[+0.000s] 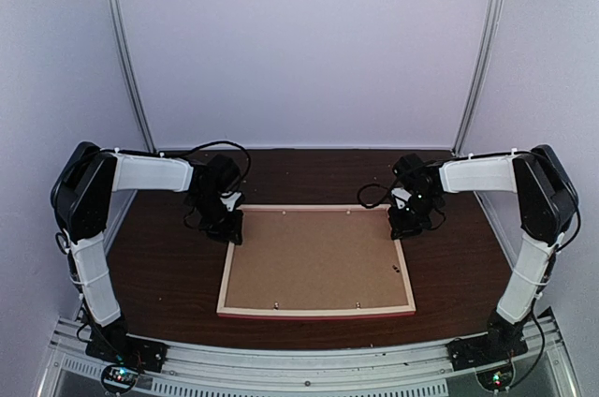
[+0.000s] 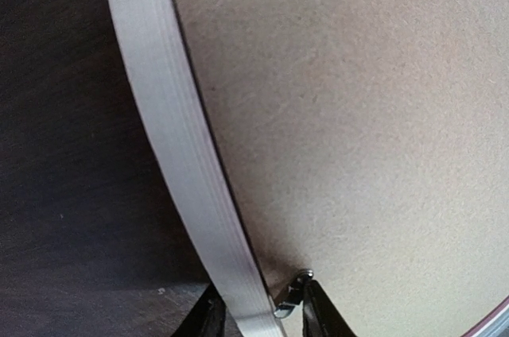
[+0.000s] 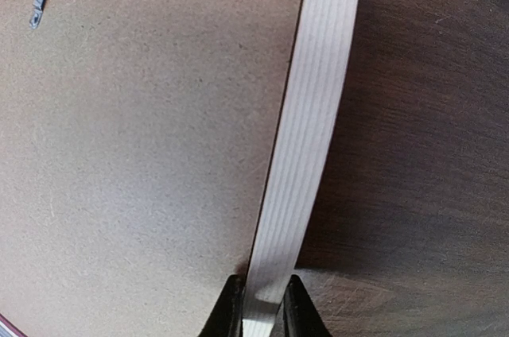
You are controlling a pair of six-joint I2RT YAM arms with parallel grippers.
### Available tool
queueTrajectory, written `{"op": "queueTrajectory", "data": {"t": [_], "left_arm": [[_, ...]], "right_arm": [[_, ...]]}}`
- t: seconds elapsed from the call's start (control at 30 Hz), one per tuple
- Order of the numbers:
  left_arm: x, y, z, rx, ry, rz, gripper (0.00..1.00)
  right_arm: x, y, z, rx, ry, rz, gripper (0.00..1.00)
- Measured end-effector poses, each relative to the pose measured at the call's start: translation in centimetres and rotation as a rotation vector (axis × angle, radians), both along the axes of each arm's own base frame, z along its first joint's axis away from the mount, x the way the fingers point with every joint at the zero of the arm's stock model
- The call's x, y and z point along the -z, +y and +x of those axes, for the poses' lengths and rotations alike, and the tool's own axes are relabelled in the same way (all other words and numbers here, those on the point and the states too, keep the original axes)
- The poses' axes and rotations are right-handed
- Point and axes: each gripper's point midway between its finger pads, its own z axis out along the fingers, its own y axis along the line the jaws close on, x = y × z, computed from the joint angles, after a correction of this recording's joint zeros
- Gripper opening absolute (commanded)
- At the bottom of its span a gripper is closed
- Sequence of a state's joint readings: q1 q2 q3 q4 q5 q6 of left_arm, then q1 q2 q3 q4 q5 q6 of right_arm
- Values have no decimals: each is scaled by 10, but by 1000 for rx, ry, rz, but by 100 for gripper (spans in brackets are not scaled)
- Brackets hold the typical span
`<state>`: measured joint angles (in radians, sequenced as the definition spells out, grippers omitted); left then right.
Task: Put the photo into the frame
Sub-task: Press the fastener onto the backboard.
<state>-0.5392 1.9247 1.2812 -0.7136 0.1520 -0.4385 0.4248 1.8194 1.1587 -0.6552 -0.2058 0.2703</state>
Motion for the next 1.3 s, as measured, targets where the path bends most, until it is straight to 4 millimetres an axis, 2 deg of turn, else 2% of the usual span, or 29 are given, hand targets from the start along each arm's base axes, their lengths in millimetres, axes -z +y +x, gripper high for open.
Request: {"op": "queueTrajectory", "data": {"t": [0.43, 1.07, 1.13, 1.3], "left_arm": [[0, 0, -1, 2, 0, 0, 30], [-1, 2, -1, 19, -13, -19, 19], [-1, 2, -1, 22, -11, -23, 23], [-3, 3, -5, 51, 4, -34, 45]], "right_arm": [[0, 0, 0, 3, 1, 1, 13], [0, 0, 0, 6, 1, 2, 13], [0, 0, 0, 6, 0, 3, 13], [0, 0, 0, 6, -1, 4, 13]]}}
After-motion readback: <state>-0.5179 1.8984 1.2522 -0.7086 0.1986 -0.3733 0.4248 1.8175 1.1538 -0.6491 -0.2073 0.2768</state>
